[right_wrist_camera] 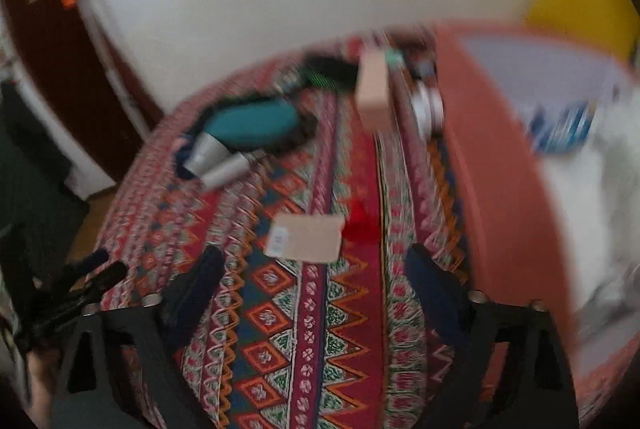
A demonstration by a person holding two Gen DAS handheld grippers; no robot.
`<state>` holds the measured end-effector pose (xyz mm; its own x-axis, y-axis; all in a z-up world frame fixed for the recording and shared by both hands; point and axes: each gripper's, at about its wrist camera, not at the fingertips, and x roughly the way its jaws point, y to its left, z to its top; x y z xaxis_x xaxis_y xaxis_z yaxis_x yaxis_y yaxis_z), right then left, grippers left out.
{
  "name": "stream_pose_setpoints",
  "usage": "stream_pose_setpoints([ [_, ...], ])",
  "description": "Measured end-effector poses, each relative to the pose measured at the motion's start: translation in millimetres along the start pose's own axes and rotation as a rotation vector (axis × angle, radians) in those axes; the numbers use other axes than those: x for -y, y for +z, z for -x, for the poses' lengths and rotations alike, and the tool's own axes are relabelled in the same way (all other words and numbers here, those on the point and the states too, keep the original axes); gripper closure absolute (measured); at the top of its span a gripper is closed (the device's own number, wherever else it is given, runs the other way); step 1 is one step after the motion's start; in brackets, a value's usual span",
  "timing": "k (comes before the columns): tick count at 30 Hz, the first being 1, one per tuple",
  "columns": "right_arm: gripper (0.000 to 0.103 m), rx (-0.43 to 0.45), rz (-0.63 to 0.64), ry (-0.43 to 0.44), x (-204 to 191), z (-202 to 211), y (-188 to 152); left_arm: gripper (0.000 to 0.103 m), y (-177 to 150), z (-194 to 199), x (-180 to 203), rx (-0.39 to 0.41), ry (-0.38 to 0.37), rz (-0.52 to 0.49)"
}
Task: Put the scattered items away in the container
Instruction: 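Move both tools back over the items on the bed, then grasp the red cone with the right gripper while the left grasps the grey ribbed lamp base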
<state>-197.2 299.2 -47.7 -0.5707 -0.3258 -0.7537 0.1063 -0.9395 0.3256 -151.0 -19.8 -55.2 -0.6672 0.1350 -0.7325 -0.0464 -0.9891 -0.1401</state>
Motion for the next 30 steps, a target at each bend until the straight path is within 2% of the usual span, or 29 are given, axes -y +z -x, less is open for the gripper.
stream_pose_setpoints([
  [2, 0.021, -0.019, -0.03, -0.042, 9, -15, -2, 0.023, 2, -10, -6, 0.002, -0.024, 0.006],
  [4, 0.022, -0.02, -0.041, -0.068, 14, -25, -1, 0.023, 12, -20, -10, 0.016, -0.031, 0.005],
  [10, 0.028, -0.047, -0.023, -0.089, 11, -52, 5, 0.023, 57, -54, -8, 0.048, -0.096, 0.025],
  [15, 0.031, -0.079, -0.017, -0.123, 14, -73, 10, 0.023, 84, -77, -1, 0.105, -0.12, -0.043],
  [19, 0.039, -0.1, -0.001, -0.131, 19, -86, 11, 0.023, 102, -105, -3, 0.096, -0.106, -0.075],
  [22, 0.041, -0.115, 0.013, -0.138, 21, -94, 12, 0.023, 106, -123, -3, 0.095, -0.094, -0.095],
  [27, 0.043, -0.113, 0.04, -0.159, 21, -95, 12, 0.023, 101, -143, 20, 0.102, -0.04, -0.223],
  [28, 0.046, -0.111, 0.05, -0.174, 20, -95, 11, 0.023, 100, -147, 26, 0.096, -0.031, -0.251],
  [30, 0.063, -0.106, 0.07, -0.203, 19, -95, 11, 0.024, 98, -159, 38, 0.068, -0.01, -0.312],
])
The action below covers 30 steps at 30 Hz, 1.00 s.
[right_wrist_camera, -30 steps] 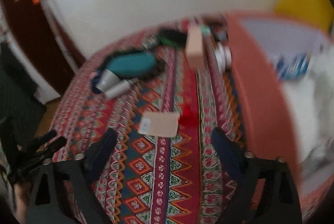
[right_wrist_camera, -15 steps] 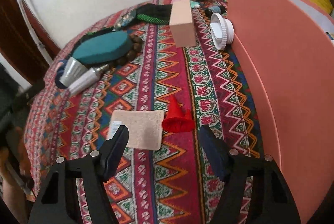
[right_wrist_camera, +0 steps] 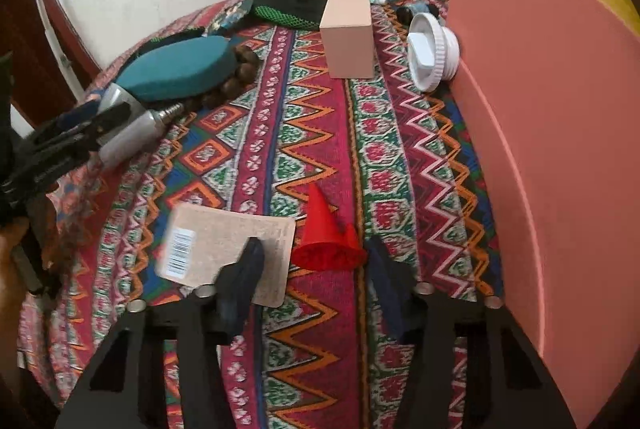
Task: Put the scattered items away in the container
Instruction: 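Grasp the red cone with the right gripper while the left grasps the grey ribbed lamp base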
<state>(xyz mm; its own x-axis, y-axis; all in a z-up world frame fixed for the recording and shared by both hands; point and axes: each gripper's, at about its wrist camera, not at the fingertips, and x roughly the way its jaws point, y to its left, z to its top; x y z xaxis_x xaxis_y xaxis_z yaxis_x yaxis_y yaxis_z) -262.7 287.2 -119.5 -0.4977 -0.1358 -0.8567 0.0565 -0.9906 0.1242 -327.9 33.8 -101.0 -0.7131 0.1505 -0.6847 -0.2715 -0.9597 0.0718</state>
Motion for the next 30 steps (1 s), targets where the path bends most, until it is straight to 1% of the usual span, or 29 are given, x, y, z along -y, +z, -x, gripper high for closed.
stream_pose_setpoints([
  [1, 0.065, 0.003, 0.006, -0.01, 0, 1, 0, 0.025, -1, -5, 6, -0.02, 0.021, -0.028],
  [2, 0.066, 0.002, 0.0, -0.003, 1, 1, 1, 0.029, 0, -5, 8, -0.025, 0.022, -0.03],
  [3, 0.066, 0.002, -0.01, 0.005, 2, 2, 1, 0.035, 0, -4, 10, -0.029, 0.023, -0.032],
  [4, 0.066, 0.004, -0.017, 0.012, 4, 3, 2, 0.056, 1, -3, 10, -0.035, 0.023, -0.028],
  [5, 0.066, 0.006, -0.026, 0.021, 5, 5, 2, 0.055, 1, 1, 7, -0.046, 0.011, -0.006],
  [6, 0.066, 0.009, -0.038, 0.036, 7, 8, 2, 0.055, 1, 8, 2, -0.057, -0.022, 0.02],
  [10, 0.066, 0.024, -0.064, 0.088, 9, 21, 3, 0.055, -12, 50, -9, -0.034, -0.041, 0.053],
  [12, 0.066, 0.04, -0.065, 0.104, 7, 30, 2, 0.055, -21, 75, -13, -0.01, -0.044, 0.075],
  [16, 0.066, 0.079, -0.054, 0.15, -3, 52, -1, 0.055, -42, 132, -21, 0.056, -0.063, 0.15],
  [18, 0.066, 0.105, -0.039, 0.169, -10, 65, -4, 0.055, -49, 152, -21, 0.084, -0.073, 0.18],
  [22, 0.066, 0.167, -0.013, 0.185, -21, 93, -8, 0.055, -61, 196, -14, 0.163, -0.136, 0.24],
  [25, 0.066, 0.21, -0.007, 0.199, -27, 109, -9, 0.055, -61, 216, -3, 0.195, -0.174, 0.232],
  [30, 0.066, 0.279, 0.003, 0.214, -34, 139, -10, 0.055, -58, 235, 12, 0.235, -0.216, 0.205],
])
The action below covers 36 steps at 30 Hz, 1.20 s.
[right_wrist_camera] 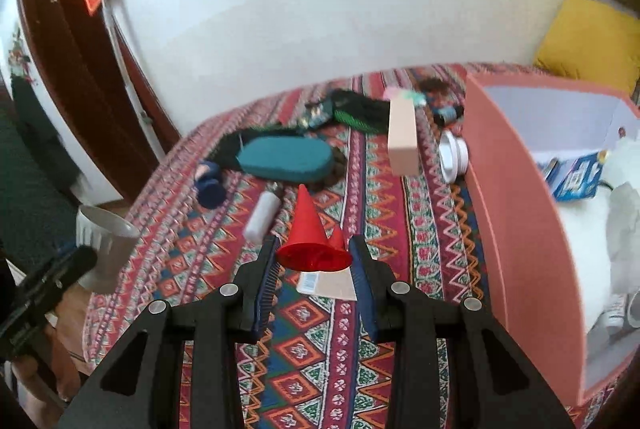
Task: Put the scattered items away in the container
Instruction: 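Carry the red cone and grey lamp base into the pink box, opening both grippers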
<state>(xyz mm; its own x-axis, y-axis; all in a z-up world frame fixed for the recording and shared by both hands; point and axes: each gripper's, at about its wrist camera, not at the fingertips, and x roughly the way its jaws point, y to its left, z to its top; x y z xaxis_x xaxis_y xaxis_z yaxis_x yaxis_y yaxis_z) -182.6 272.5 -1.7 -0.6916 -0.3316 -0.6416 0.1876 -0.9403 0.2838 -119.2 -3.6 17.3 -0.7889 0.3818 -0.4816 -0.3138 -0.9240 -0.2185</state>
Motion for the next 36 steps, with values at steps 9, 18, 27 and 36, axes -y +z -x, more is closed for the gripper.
stream_pose_setpoints([
  [9, 0.066, 0.131, 0.015, -0.015, -4, 48, 14, 0.055, 17, 23, 26, 0.054, -0.058, -0.009],
  [18, 0.066, 0.289, -0.029, -0.022, 16, 116, 31, 0.055, 44, 18, 75, 0.083, -0.119, -0.029],
  [27, 0.066, 0.563, -0.176, -0.143, 81, 227, 73, 0.055, 99, -33, 203, 0.052, -0.306, -0.127],
  [36, 0.065, 0.525, -0.39, -0.223, 192, 229, 69, 0.054, 95, -141, 312, -0.11, -0.331, -0.275],
])
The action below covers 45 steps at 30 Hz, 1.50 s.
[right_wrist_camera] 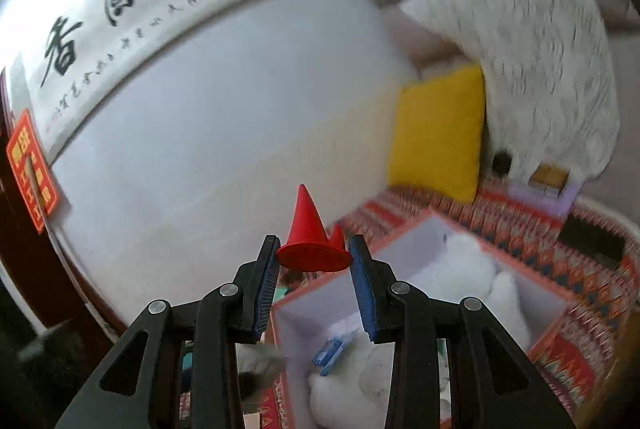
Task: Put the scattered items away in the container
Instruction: 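Carry the red cone and grey lamp base into the pink box, opening both grippers, then move both tools back over the items on the bed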
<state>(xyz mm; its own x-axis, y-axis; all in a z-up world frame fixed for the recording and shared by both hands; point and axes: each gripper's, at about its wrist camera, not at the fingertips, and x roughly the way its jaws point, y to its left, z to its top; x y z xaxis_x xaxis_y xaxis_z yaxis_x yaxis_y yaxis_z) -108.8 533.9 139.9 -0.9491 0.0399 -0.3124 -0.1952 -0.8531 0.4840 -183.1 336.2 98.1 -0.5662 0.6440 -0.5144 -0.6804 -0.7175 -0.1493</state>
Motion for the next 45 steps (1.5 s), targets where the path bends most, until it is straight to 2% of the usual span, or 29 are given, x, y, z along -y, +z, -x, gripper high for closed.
stream_pose_setpoints([
  [1, 0.065, -0.023, -0.009, -0.012, 7, -9, -1, 0.053, 0, -17, -1, -0.039, -0.006, 0.006],
  [2, 0.06, -0.046, -0.018, -0.025, 14, -17, -2, 0.045, -1, -27, -2, -0.066, -0.011, 0.013],
  [3, 0.051, -0.069, -0.027, -0.037, 21, -26, -4, 0.039, -4, -36, -4, -0.093, -0.004, 0.021],
  [4, 0.024, -0.091, -0.035, -0.049, 27, -34, -5, 0.029, -7, -40, -7, -0.099, 0.016, 0.027],
  [5, 0.011, -0.109, -0.045, -0.061, 34, -41, -6, 0.025, -12, -39, -11, -0.089, 0.035, 0.034],
  [12, 0.011, -0.08, -0.097, -0.017, 39, -28, -10, 0.021, -35, 6, -63, -0.043, 0.122, 0.177],
  [15, 0.011, -0.08, -0.065, -0.004, 21, -23, -16, 0.02, -60, 33, -86, -0.044, 0.17, 0.213],
  [18, 0.011, -0.089, -0.001, 0.027, -8, -24, -26, 0.02, -99, 65, -109, -0.07, 0.243, 0.239],
  [21, 0.011, -0.113, 0.094, 0.084, -51, -30, -45, 0.02, -136, 95, -139, -0.092, 0.325, 0.285],
  [24, 0.011, -0.186, 0.213, 0.159, -108, -44, -82, 0.02, -167, 121, -177, -0.11, 0.413, 0.368],
  [27, 0.011, -0.305, 0.3, 0.24, -163, -69, -137, 0.02, -190, 143, -224, -0.111, 0.504, 0.484],
  [29, 0.014, -0.444, 0.303, 0.299, -187, -96, -182, 0.02, -197, 155, -259, -0.109, 0.556, 0.566],
  [31, 0.018, -0.568, 0.272, 0.334, -195, -121, -219, 0.02, -201, 162, -290, -0.099, 0.576, 0.637],
  [34, 0.02, -0.701, 0.241, 0.331, -206, -154, -265, 0.02, -200, 163, -341, -0.094, 0.577, 0.751],
  [39, 0.021, -0.738, 0.266, 0.276, -218, -187, -297, 0.02, -198, 142, -396, -0.132, 0.57, 0.834],
  [45, 0.021, -0.74, 0.312, 0.221, -235, -227, -312, 0.02, -205, 102, -426, -0.184, 0.552, 0.876],
])
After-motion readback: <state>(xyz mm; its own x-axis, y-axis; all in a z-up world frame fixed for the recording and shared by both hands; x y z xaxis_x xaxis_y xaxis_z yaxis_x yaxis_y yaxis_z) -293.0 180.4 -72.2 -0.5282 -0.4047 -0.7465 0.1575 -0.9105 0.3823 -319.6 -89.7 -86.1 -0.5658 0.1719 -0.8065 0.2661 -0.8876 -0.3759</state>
